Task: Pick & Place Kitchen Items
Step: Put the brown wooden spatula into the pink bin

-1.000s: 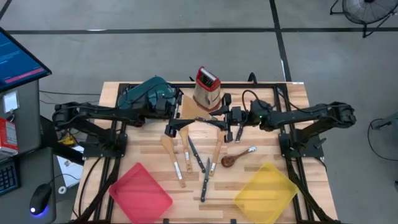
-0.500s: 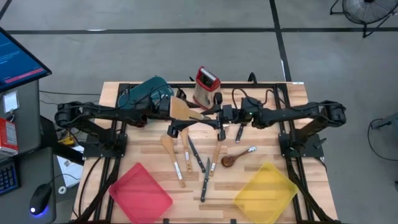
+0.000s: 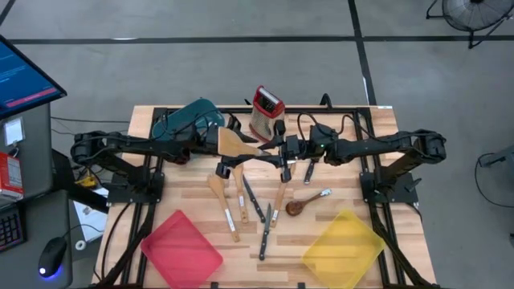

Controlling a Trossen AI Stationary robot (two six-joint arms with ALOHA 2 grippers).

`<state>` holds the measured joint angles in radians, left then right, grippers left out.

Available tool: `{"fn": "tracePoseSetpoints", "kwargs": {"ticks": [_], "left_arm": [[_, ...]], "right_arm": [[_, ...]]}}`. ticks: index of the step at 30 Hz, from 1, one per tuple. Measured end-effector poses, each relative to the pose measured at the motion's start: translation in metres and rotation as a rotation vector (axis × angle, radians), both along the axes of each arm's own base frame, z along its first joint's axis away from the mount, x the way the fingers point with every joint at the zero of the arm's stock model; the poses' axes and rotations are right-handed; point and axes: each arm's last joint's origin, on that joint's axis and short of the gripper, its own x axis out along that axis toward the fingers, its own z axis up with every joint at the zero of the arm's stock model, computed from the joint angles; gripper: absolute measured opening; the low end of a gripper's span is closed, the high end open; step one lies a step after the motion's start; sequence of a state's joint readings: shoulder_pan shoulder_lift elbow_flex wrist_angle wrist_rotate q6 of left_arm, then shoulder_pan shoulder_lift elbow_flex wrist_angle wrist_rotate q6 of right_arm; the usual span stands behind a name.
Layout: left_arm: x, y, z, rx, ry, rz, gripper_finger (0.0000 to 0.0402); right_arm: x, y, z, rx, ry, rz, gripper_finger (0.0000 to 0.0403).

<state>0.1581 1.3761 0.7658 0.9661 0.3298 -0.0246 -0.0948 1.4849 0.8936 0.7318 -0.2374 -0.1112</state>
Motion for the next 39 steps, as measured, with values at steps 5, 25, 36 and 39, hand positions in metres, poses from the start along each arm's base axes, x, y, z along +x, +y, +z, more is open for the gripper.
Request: {"fn": "tracePoseSetpoints", "kwargs": {"ticks": [5,25,36,39], "left_arm": [[0.000,0.000,0.000,0.003,-0.001,-0.001,0.0110],[-0.003,0.004,0.002,-0.005,0.015,0.011,0.0063],[-0.054,0.004,0.025,0.161,0.204,0.119,0.0066],[-0.074,0.001,0.024,0.175,0.326,0.118,0.0066]], "right_arm": [[0.000,0.000,0.000,0.000,-0.002,-0.001,0.0103],[-0.001,0.000,0.001,0.049,0.005,0.009,0.0163],[-0.036,0.004,0.039,0.041,-0.028,0.009,0.0241],[-0.051,0.005,0.049,0.020,-0.016,0.004,0.0238]]}}
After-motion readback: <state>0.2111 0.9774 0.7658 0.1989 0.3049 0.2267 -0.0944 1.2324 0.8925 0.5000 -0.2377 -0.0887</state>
